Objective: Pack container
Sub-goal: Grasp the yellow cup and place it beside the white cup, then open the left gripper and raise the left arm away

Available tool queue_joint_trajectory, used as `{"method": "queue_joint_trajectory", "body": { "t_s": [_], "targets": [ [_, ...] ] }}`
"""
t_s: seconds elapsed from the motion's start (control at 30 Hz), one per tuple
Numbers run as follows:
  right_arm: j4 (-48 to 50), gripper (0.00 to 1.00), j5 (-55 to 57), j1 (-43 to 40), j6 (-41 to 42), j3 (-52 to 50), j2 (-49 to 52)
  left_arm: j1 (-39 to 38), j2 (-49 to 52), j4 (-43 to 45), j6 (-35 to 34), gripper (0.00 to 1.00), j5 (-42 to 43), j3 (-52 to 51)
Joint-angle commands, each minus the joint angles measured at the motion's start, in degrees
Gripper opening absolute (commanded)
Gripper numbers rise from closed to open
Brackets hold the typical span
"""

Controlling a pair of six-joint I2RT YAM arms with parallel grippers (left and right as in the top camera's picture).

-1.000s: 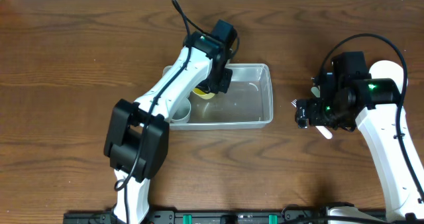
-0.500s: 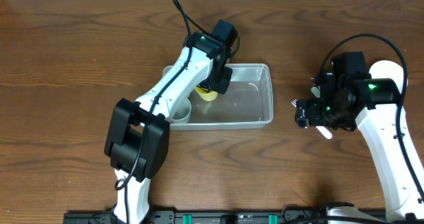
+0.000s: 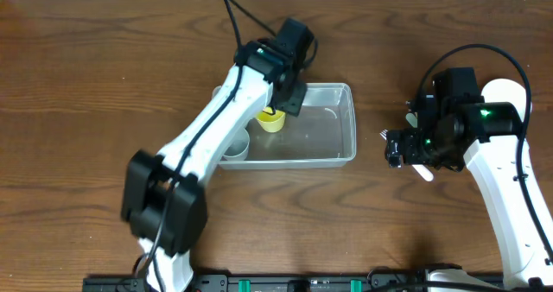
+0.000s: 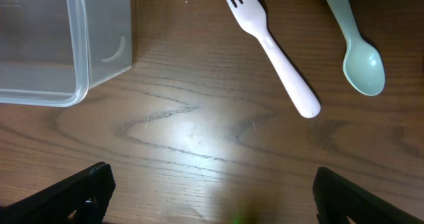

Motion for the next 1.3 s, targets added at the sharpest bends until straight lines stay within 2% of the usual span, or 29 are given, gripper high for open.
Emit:
{"method": "queue_joint_trajectory", "body": {
  "t_s": [0.0, 0.1, 0.27, 0.63, 0.83, 1.27],
  "targets": [
    [-0.09, 0.97, 0.39, -0.33, -0.87, 0.94, -0.33, -2.99, -3.48, 0.85, 4.24, 0.47, -0.22, 0.28],
    [-0.07, 0.97, 0.39, -0.33, -0.87, 0.94, -0.33, -5.09, -2.49, 0.85, 5.07, 0.31, -0.24, 0.22],
    [-0.17, 0.97, 0.39, -0.33, -0.87, 0.94, -0.33, -6.75, 1.22, 0.90, 5.07, 0.19, -0.24, 0.13],
    [-0.20, 0.97, 0.39, -0.33, -0.87, 0.94, -0.33, -6.84, 8.13, 2.16, 6.69, 0.20, -1.20, 0.00],
    [-0.20, 0.97, 0.39, -0.33, -0.87, 0.94, -0.33, -6.78, 8.41, 2.29, 8.52, 0.20, -7.43, -0.02],
    [-0.39, 0.97, 0.39, -0.33, -0.87, 0.94, -0.33, -5.27, 8.52, 1.88, 8.52, 0.20, -7.41, -2.03]
  ]
}}
